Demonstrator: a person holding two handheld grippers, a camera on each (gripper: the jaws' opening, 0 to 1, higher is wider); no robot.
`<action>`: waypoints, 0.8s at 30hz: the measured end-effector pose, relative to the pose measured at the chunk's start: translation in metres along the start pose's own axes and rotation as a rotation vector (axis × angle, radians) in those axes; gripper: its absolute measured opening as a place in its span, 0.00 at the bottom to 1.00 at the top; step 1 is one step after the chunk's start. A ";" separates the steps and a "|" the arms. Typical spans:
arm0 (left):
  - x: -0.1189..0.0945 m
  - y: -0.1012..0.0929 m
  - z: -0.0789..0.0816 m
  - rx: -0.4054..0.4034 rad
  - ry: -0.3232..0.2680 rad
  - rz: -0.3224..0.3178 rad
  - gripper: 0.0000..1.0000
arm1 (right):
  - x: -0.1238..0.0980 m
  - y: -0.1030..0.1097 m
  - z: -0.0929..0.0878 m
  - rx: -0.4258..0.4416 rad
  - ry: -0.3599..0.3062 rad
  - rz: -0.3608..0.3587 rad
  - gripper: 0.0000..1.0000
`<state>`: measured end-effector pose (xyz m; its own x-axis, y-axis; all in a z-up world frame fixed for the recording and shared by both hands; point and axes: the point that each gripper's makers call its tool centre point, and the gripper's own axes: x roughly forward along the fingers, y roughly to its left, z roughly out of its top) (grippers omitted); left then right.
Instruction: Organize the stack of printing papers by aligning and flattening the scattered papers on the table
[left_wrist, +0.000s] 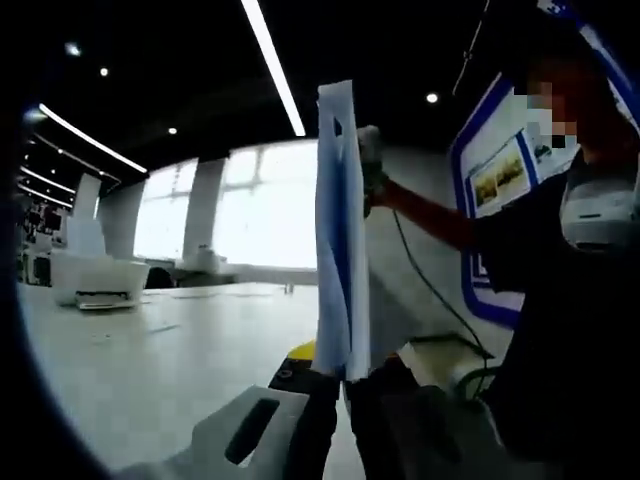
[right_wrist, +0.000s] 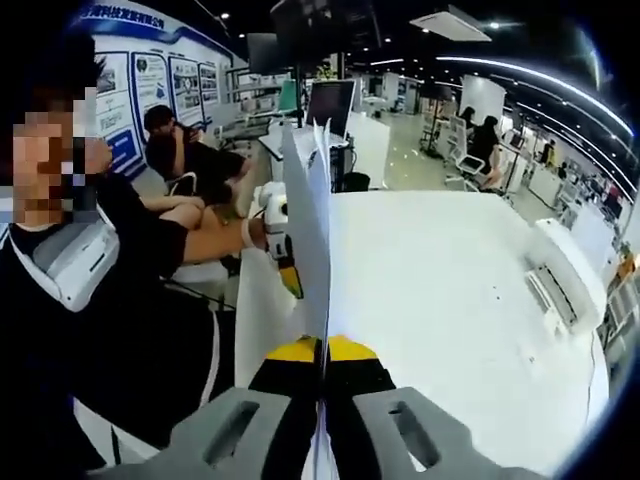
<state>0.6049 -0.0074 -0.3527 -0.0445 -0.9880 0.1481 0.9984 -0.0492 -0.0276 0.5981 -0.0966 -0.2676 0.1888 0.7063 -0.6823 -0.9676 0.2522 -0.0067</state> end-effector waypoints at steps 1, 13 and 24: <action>0.000 0.000 0.000 0.000 0.001 -0.001 0.06 | 0.000 0.000 0.000 -0.004 0.004 -0.002 0.00; -0.001 0.003 -0.002 0.033 0.020 0.004 0.06 | 0.002 -0.009 -0.005 -0.068 0.049 -0.026 0.00; -0.001 0.004 0.000 0.016 0.007 0.011 0.06 | -0.004 -0.016 -0.007 -0.076 0.082 -0.035 0.00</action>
<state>0.6093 -0.0067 -0.3525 -0.0337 -0.9894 0.1412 0.9993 -0.0358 -0.0130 0.6120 -0.1088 -0.2698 0.2113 0.6407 -0.7381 -0.9712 0.2228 -0.0846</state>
